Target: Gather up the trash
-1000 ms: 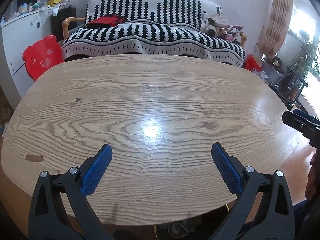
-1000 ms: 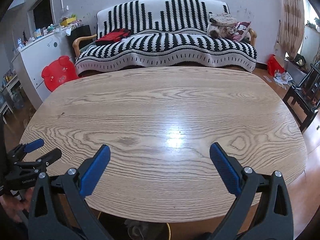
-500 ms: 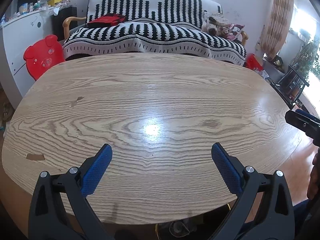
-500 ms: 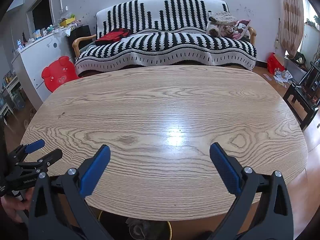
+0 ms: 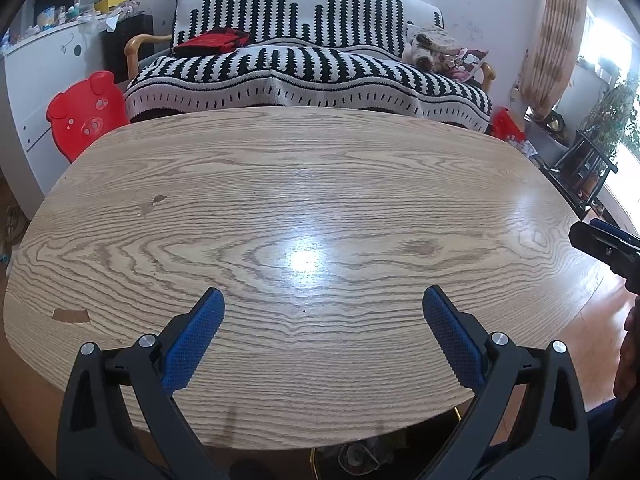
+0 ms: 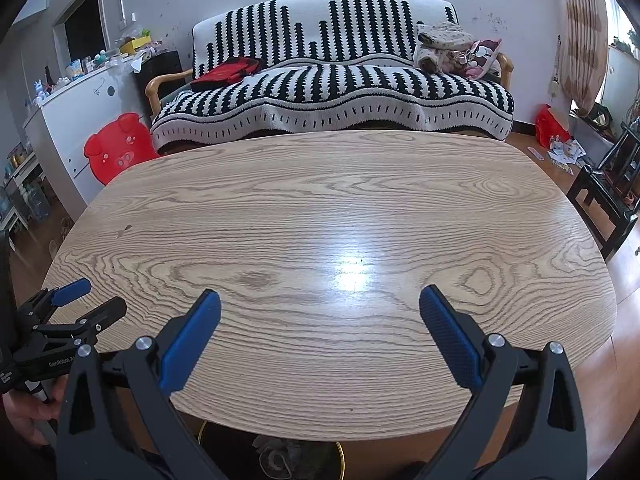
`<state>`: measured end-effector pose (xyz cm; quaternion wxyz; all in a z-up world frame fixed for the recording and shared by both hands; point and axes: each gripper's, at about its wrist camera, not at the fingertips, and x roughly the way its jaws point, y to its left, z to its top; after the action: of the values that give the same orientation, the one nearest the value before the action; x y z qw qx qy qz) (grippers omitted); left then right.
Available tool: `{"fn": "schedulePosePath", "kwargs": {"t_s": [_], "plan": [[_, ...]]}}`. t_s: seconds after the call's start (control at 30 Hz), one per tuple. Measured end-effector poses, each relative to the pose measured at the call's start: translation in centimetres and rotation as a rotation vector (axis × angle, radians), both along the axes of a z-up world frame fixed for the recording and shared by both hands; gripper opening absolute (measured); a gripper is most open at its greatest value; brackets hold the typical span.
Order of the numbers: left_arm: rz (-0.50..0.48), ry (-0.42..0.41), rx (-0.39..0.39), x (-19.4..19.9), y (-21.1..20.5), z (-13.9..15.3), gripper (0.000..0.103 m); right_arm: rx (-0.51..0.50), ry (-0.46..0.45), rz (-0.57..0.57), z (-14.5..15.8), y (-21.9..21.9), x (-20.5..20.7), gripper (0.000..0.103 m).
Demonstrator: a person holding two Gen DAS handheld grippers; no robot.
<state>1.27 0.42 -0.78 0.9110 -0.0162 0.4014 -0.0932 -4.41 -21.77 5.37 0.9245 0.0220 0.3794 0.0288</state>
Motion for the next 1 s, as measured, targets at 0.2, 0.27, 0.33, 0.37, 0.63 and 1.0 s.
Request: {"fn": "schedulePosePath", "kwargs": {"t_s": [0.2, 0.27, 0.33, 0.37, 0.63, 1.0], "plan": [[0.002, 0.001, 0.002, 0.0, 0.03, 0.02, 0.096, 0.002, 0.002, 0.001, -0.12, 0.14, -0.35, 0.096], [0.002, 0.001, 0.002, -0.05, 0.04, 0.05, 0.096, 0.002, 0.0, 0.001, -0.12, 0.2, -0.47, 0.096], [0.003, 0.001, 0.003, -0.06, -0.01, 0.04, 0.096, 0.001, 0.002, 0.001, -0.15, 0.2, -0.43, 0.096], [0.003, 0.001, 0.002, -0.08, 0.0, 0.05, 0.096, 0.001, 0.001, 0.0, -0.15, 0.19, -0.46, 0.096], [0.004, 0.003, 0.002, -0.08, -0.03, 0.04, 0.096, 0.003, 0.002, 0.001, -0.13, 0.17, -0.44, 0.096], [0.003, 0.004, 0.003, -0.07, 0.01, -0.05, 0.096, 0.001, 0.007, 0.003, -0.29, 0.44, -0.61, 0.096]]}}
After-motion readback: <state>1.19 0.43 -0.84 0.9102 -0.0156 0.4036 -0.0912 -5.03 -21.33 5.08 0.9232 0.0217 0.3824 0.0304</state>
